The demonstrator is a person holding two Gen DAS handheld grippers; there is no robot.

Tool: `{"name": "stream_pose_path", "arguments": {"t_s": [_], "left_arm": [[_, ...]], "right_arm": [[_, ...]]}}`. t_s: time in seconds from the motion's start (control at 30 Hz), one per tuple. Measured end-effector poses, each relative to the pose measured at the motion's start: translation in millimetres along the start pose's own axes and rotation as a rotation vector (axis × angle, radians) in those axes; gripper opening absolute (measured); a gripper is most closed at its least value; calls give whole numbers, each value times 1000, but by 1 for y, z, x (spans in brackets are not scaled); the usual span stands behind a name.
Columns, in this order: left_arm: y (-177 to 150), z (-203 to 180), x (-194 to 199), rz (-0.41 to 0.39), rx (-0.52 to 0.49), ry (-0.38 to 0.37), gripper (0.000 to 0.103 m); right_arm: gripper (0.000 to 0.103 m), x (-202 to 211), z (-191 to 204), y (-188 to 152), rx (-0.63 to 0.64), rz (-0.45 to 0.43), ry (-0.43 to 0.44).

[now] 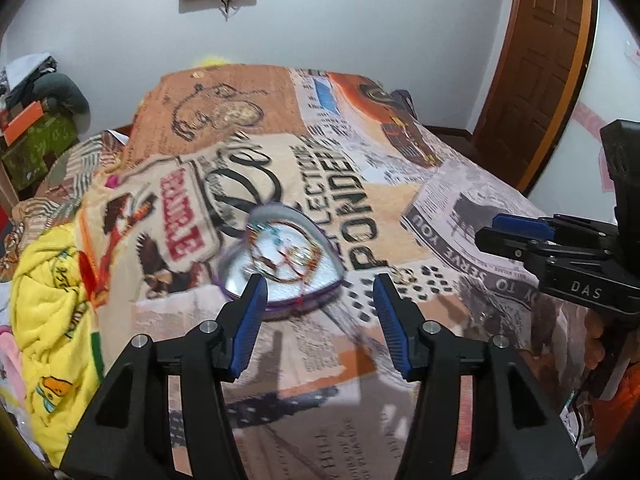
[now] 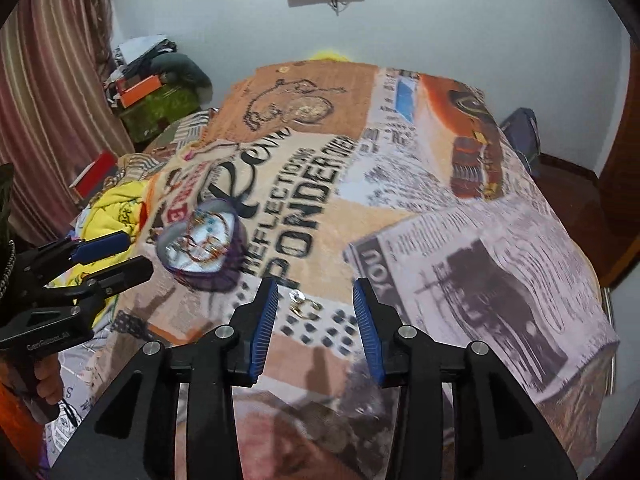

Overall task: Organize jewelry
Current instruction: 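Move the right tool to the last gold hoop earring and grasp it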

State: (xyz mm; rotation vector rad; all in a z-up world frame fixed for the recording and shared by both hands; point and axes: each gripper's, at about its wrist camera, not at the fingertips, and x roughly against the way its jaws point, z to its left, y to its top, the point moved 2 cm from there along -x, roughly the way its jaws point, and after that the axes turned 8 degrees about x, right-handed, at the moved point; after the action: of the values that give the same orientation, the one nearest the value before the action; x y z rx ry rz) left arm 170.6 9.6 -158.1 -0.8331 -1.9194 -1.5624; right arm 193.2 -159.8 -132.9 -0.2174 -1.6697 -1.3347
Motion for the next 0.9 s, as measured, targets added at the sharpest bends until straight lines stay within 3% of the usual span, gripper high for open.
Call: {"name": "stream_pose_path", "arguments": {"t_s": [0.27, 0.63, 0.83, 0.9], "left_arm": [[-20, -26, -33, 97, -26, -41, 54], [-36, -12, -54, 152, 5, -8, 54], [-40, -10, -53, 147, -8, -12, 54], [-40, -9, -53, 147, -5, -15, 54]], "right_arm": [[36, -22, -10, -22, 2, 83, 13], [36, -72, 8, -21, 49, 169, 127], [36, -80, 19, -20, 119, 156, 124], [27, -80, 19, -22, 128, 146, 112]]}}
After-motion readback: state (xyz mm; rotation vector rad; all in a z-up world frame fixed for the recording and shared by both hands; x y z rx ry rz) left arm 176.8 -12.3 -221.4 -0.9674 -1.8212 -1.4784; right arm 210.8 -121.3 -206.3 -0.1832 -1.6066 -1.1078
